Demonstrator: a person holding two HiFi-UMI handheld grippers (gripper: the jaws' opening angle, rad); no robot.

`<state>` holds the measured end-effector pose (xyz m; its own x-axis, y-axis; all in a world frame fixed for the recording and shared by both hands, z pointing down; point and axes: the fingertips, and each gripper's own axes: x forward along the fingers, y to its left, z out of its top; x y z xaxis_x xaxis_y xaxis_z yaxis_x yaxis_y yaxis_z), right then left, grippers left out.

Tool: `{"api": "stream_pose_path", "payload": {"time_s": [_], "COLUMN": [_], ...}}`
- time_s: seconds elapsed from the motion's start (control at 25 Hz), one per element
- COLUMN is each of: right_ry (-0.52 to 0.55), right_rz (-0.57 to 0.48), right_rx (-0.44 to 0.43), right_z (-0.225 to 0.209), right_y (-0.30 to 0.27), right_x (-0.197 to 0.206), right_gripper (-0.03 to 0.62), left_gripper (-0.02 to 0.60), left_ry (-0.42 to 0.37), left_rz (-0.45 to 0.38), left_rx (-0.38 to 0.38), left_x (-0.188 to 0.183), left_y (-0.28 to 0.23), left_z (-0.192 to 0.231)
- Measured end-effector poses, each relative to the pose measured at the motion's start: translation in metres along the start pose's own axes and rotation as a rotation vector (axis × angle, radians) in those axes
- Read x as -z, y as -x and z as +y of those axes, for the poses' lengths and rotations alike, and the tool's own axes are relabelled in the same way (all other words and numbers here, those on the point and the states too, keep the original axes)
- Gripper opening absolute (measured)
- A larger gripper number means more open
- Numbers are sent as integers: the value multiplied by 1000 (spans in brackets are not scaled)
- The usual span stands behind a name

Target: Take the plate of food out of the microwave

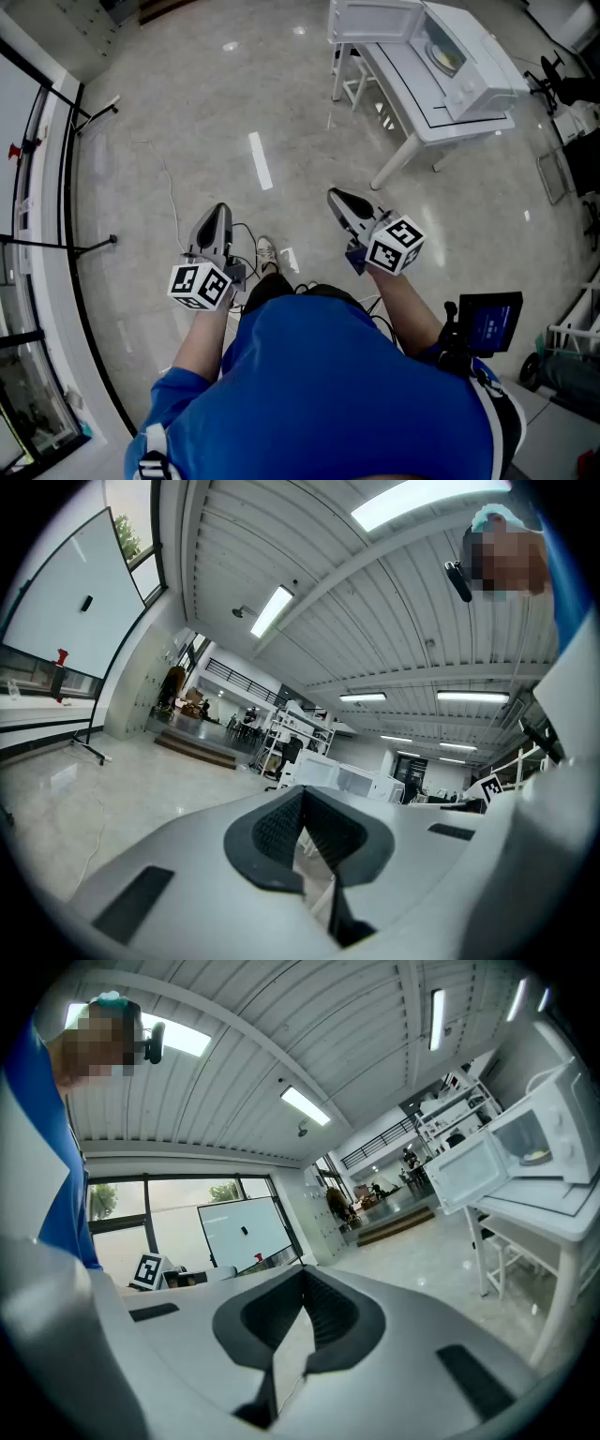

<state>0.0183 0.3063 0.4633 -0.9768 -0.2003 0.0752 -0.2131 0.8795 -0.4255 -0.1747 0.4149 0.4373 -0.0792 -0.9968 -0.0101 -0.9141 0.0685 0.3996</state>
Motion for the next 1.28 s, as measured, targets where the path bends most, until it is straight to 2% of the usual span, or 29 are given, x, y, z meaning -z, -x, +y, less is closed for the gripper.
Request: {"api": "stream_pose_path", "payload": {"time_s": [0.16,0.36,0.84,1.28], "right_ry": [14,20,26,13], "right_rz": [18,4,-21,-35], "right_rx": [27,79,199,289], "right_z": [-9,-39,-90,-111], "right_y": [-13,-43,-159,-221], "right_x": [-8,-21,-64,-74], "right_gripper": [-9,-9,-9,-9], "left_gripper": [11,11,11,11], "left_ry": [3,10,52,74], "left_rz": [0,8,36,84], "left_rx": [31,87,196,272], "left_x": [-5,-13,-52,-66], "left_y": [-22,-73,-191,-248], "left_z": [7,30,125,184]}}
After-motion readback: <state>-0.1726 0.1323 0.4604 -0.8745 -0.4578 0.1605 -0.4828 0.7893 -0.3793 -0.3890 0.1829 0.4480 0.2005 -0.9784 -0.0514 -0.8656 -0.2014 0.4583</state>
